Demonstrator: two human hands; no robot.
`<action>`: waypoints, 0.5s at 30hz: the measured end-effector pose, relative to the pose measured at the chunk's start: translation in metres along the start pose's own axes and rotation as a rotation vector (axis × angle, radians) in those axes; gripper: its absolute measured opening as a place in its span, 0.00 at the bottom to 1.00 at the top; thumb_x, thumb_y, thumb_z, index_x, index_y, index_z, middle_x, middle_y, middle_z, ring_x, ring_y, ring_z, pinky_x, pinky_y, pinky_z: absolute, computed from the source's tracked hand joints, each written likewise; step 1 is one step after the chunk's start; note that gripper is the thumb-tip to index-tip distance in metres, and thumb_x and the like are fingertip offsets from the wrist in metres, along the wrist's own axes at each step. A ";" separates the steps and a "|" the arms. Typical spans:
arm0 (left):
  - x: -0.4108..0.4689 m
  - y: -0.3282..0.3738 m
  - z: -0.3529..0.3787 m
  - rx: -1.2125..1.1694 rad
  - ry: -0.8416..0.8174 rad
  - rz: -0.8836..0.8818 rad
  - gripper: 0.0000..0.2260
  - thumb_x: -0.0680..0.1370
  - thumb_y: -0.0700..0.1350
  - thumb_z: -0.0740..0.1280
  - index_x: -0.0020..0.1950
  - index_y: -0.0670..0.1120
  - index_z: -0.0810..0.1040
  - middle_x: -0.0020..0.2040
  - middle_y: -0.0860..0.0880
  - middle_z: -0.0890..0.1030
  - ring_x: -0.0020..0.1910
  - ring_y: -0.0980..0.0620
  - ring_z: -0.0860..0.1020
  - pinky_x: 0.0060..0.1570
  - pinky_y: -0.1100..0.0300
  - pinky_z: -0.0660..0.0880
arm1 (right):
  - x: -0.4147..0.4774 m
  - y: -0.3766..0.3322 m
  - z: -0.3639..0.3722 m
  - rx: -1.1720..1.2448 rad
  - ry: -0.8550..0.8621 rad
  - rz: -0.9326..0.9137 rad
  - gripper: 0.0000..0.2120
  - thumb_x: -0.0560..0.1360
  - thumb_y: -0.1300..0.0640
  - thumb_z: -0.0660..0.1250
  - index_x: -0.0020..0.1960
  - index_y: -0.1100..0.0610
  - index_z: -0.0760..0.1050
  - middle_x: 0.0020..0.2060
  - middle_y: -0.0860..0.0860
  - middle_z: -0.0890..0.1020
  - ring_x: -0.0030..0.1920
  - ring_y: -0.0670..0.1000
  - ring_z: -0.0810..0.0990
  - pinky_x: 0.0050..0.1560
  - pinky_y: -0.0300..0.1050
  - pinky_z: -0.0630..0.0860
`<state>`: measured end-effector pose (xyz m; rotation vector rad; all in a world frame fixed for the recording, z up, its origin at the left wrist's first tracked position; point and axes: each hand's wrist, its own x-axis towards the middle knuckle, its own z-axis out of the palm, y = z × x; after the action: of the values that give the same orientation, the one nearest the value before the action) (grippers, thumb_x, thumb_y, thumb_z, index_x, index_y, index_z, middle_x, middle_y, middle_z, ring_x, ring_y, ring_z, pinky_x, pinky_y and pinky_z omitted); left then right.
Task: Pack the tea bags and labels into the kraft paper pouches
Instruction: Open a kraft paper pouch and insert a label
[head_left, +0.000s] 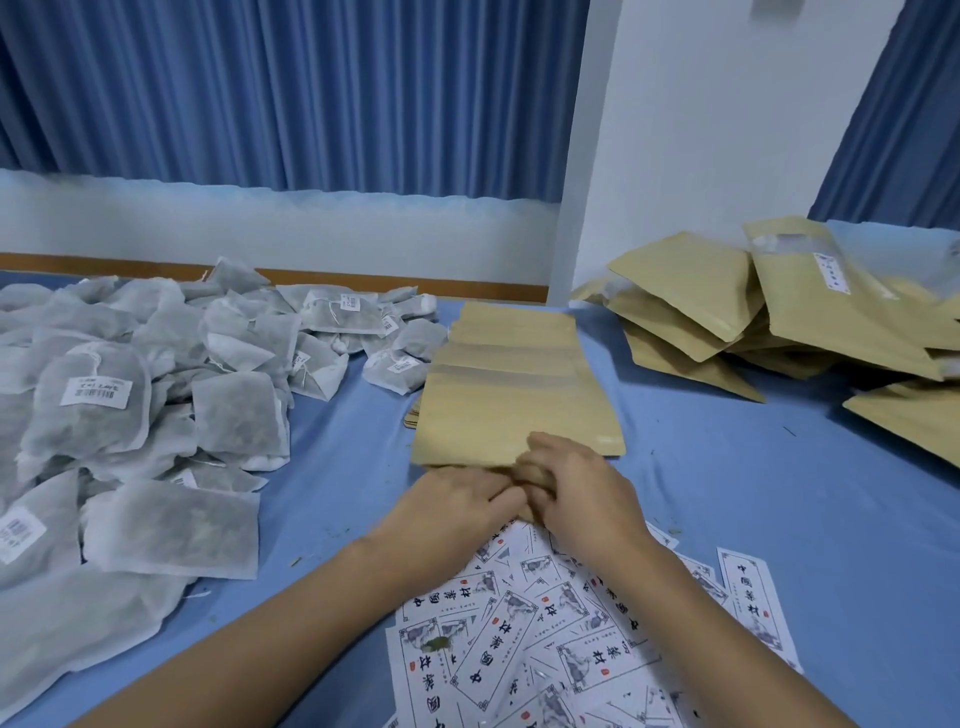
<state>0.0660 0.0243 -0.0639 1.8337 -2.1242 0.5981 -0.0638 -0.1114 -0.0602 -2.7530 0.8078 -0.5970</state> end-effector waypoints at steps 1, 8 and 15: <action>-0.002 0.002 0.000 0.022 -0.032 -0.024 0.15 0.63 0.32 0.72 0.46 0.46 0.76 0.38 0.51 0.78 0.32 0.50 0.75 0.27 0.57 0.70 | 0.000 0.002 0.001 -0.023 -0.033 0.012 0.07 0.79 0.54 0.62 0.51 0.47 0.78 0.53 0.45 0.80 0.54 0.49 0.78 0.42 0.47 0.77; 0.007 0.025 0.002 0.124 -0.139 -0.093 0.16 0.58 0.37 0.75 0.41 0.49 0.75 0.35 0.52 0.76 0.28 0.51 0.74 0.24 0.60 0.67 | 0.003 0.002 0.002 0.327 0.372 0.251 0.19 0.80 0.61 0.61 0.61 0.42 0.80 0.39 0.51 0.85 0.40 0.55 0.80 0.42 0.48 0.77; 0.028 0.013 0.018 -0.092 -0.203 -0.530 0.14 0.82 0.41 0.57 0.67 0.45 0.70 0.63 0.42 0.77 0.63 0.40 0.75 0.63 0.48 0.70 | -0.009 -0.014 0.007 0.362 0.317 -0.102 0.24 0.75 0.64 0.60 0.65 0.45 0.80 0.53 0.44 0.85 0.49 0.45 0.81 0.48 0.35 0.74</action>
<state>0.0501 -0.0070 -0.0688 2.3512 -1.6206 0.1904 -0.0614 -0.0946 -0.0648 -2.4089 0.5521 -1.1018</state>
